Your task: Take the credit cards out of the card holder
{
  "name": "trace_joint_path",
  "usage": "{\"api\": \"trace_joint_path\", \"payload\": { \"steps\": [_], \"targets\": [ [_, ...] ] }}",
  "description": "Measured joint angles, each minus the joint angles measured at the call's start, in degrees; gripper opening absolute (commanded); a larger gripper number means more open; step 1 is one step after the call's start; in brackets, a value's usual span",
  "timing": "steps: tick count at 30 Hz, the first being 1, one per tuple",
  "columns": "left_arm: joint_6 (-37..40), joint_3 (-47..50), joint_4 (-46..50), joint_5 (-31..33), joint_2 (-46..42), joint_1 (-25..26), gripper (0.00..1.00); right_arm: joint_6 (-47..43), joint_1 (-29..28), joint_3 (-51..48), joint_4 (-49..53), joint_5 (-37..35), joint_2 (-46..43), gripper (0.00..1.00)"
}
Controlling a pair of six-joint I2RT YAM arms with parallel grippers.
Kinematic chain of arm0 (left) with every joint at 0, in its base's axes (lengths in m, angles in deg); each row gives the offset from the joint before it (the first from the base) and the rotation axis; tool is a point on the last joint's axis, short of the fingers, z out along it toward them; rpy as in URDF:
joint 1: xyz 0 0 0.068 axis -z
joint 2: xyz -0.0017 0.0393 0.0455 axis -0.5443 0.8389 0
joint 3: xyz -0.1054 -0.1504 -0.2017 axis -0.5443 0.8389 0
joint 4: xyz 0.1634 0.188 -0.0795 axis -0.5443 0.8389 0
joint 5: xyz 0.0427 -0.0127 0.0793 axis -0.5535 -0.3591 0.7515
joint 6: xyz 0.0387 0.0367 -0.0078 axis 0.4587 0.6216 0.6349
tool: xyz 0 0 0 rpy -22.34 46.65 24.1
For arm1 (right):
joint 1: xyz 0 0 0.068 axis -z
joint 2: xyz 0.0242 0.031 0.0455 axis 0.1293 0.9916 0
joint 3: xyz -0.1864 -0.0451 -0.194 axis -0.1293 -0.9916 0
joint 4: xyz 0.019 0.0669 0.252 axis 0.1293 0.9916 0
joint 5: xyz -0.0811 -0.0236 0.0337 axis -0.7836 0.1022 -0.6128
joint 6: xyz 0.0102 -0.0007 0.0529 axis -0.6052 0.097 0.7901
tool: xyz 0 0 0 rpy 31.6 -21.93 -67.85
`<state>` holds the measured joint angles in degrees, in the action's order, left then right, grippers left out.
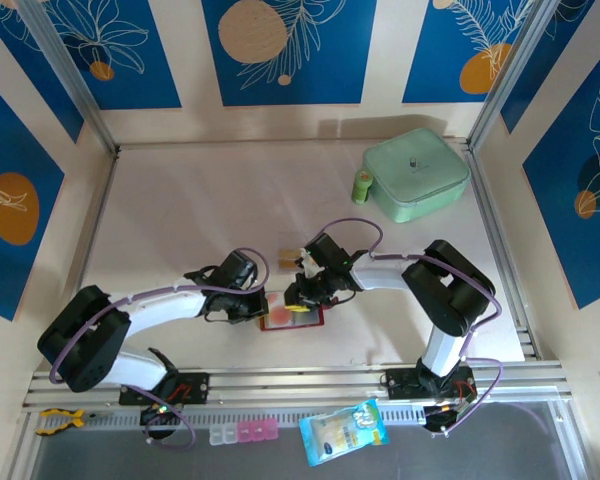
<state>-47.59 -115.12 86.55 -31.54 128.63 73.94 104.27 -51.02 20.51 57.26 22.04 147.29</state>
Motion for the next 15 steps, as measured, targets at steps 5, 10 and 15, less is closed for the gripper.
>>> {"api": "trace_joint_path", "payload": {
  "steps": [5,10,15],
  "targets": [
    [0.0,0.0,0.0,0.0,0.0,0.0,0.04,0.0,0.0,0.0,-0.9,0.6,0.0,0.21],
    [0.0,0.0,0.0,0.0,0.0,0.0,0.04,0.2,-0.2,0.0,-1.8,1.6,0.9,0.22],
    [0.0,0.0,0.2,0.0,0.0,0.0,0.04,0.2,-0.3,0.0,-2.4,2.1,1.4,0.22]
  ]
}}
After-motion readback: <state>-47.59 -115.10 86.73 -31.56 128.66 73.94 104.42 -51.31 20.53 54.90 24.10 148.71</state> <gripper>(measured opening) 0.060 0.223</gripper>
